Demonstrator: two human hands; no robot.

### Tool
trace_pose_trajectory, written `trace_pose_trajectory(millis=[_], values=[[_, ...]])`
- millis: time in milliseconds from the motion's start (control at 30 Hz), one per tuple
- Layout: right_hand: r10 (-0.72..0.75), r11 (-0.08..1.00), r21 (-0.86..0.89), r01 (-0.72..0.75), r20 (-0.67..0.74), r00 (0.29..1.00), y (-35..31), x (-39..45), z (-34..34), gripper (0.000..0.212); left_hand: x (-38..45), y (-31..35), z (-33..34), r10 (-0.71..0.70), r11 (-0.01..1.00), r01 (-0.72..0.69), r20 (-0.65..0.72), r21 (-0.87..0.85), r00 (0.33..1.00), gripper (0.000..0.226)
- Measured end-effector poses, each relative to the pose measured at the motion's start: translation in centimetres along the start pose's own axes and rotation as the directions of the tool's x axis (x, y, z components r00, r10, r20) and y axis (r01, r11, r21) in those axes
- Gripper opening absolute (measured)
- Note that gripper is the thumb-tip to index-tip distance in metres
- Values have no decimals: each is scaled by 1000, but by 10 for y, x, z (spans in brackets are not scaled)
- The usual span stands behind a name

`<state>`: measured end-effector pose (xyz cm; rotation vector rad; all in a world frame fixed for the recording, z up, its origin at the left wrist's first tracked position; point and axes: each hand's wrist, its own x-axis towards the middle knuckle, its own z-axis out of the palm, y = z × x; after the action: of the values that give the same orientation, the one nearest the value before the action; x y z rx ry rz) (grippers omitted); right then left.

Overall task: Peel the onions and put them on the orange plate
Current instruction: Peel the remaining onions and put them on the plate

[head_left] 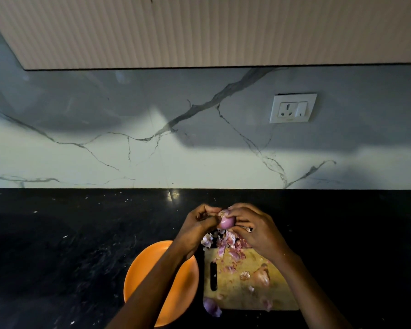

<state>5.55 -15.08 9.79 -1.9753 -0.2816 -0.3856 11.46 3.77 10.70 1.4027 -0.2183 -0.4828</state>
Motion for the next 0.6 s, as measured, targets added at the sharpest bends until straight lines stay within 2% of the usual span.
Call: trace_pose_trajectory(millis=[33,100,500,533,600], values=[[17,1000,16,-17,-2,1000,0,0,0,33,0,0,-1,-5,1000,5,0,-23,1000,17],[46,999,27,-46,-2,999,0,1,-2,35,-1,-1,-2,-13,998,12,-8,-56,1000,23],[19,999,-43,-19,18,1000,1,1,-3,34,4,1,2,-29,999,30,16,-30,999,14],[22,999,-40,-21,19,1000,0,1,-4,34,4,2,3,-35,998,35,8,-52,999,10],[49,999,-20,-49,7,999,-1,2,-5,37,5,1,4,-53,991,49,-32,-121,998,19]])
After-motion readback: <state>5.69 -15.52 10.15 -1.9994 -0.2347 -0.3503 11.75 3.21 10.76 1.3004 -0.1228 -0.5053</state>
